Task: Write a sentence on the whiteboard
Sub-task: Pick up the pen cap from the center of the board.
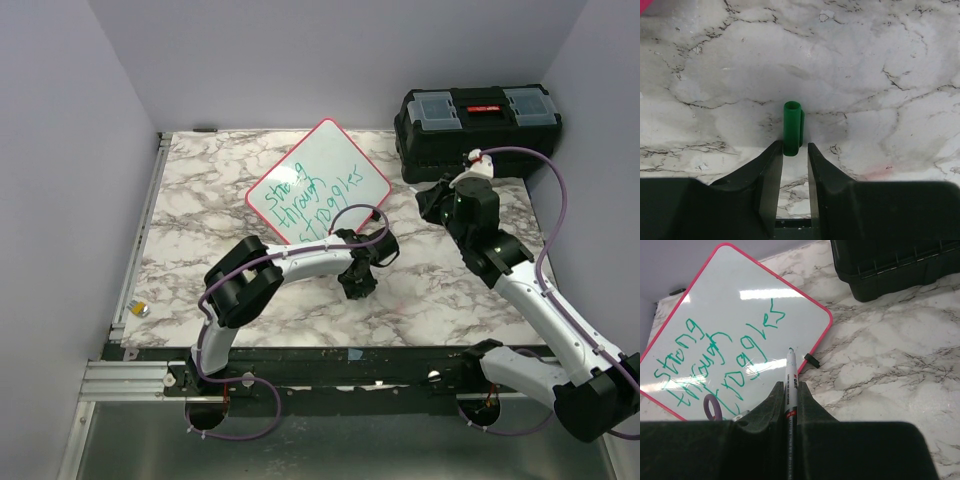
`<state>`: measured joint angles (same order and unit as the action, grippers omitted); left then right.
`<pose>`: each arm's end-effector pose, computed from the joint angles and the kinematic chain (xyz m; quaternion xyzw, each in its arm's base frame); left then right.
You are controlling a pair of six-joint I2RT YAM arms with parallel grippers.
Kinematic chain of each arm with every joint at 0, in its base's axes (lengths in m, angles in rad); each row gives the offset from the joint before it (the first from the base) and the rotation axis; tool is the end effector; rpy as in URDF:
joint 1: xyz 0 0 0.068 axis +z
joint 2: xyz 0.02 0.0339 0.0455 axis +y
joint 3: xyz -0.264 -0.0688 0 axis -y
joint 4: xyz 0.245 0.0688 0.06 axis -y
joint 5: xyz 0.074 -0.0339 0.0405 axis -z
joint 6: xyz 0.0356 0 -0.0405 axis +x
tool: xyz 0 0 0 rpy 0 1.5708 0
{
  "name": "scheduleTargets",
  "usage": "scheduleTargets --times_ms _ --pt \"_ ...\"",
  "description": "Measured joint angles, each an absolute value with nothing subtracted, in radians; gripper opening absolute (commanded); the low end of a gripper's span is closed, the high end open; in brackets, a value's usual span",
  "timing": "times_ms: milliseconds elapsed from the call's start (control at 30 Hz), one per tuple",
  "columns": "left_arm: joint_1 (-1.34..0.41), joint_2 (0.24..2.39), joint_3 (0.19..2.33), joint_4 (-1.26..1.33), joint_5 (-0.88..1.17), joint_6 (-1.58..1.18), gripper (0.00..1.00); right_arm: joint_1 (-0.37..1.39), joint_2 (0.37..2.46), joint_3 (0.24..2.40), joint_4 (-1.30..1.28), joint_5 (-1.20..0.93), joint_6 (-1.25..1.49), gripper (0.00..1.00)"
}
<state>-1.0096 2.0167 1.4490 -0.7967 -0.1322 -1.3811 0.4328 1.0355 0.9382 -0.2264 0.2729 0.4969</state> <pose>0.2142 -0.3320 0.1636 -0.1900 0.9742 -0.0715 0.0988 0.2198 0.0910 0.3420 0.1052 0.8013 0.1606 0.5666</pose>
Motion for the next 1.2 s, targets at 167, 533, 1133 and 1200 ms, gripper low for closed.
scheduleTargets --times_ms 167,533,1133,1200 --pt "-1.009 2.017 1.451 -0.795 -0.139 -1.371 0.38 0.433 1.036 0.935 -0.226 0.268 0.497 0.01" --pt "-1.002 1.999 1.427 -0.773 -0.188 -1.328 0.26 0.433 1.036 0.929 -0.225 0.264 0.497 0.01" --pt "-1.01 1.97 1.385 -0.719 -0.247 -1.202 0.0 0.433 1.036 0.918 -0.216 0.245 0.495 0.01" --pt "-1.01 1.907 1.292 -0.64 -0.263 -1.119 0.0 0.433 1.036 0.913 -0.211 0.228 0.49 0.01"
